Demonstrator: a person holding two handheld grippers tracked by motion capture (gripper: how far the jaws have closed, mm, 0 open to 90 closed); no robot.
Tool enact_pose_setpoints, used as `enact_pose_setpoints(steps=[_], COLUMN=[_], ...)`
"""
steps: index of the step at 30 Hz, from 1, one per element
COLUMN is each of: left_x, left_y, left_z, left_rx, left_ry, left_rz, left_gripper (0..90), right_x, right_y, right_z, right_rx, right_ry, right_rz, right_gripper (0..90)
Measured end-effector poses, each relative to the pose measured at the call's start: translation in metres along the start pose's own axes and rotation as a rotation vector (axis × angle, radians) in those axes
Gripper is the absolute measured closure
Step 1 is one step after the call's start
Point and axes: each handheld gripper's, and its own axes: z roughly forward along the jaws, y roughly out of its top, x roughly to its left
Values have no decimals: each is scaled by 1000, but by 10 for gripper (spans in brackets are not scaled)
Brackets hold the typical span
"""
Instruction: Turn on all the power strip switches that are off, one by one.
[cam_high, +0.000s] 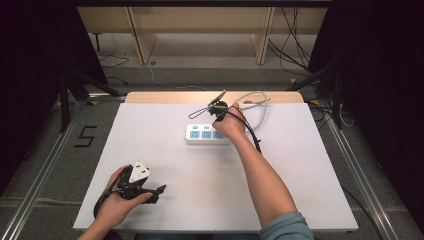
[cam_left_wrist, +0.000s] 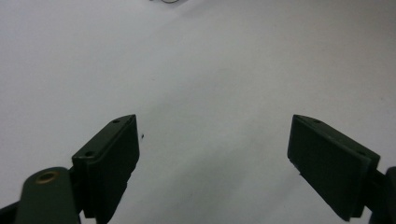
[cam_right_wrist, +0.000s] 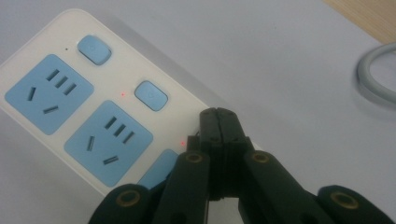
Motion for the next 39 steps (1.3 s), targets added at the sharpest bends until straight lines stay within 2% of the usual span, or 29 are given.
enact_pose_setpoints(steps=[5, 9, 14, 23, 39], left_x=[0, 0, 0, 0, 0], left_y=[0, 0, 0, 0, 0], left_z=[0, 0, 0, 0, 0], left_rx=[3, 3, -1, -1, -2], left_ry=[-2, -1, -3, -2, -3], left_rz=[2, 1, -2, -2, -1], left_gripper=[167, 167, 167, 167, 167], right_x=[-1, -3, -3, -3, 7], right_y=[1, 1, 3, 5, 18], right_z=[-2, -8, -13, -17, -20], right_rx=[-4, -36, -30, -16, -34], right_ry=[-11, -9, 10, 14, 24], right_rz=[-21, 5, 16, 3, -12], right_gripper=[900, 900, 900, 900, 900])
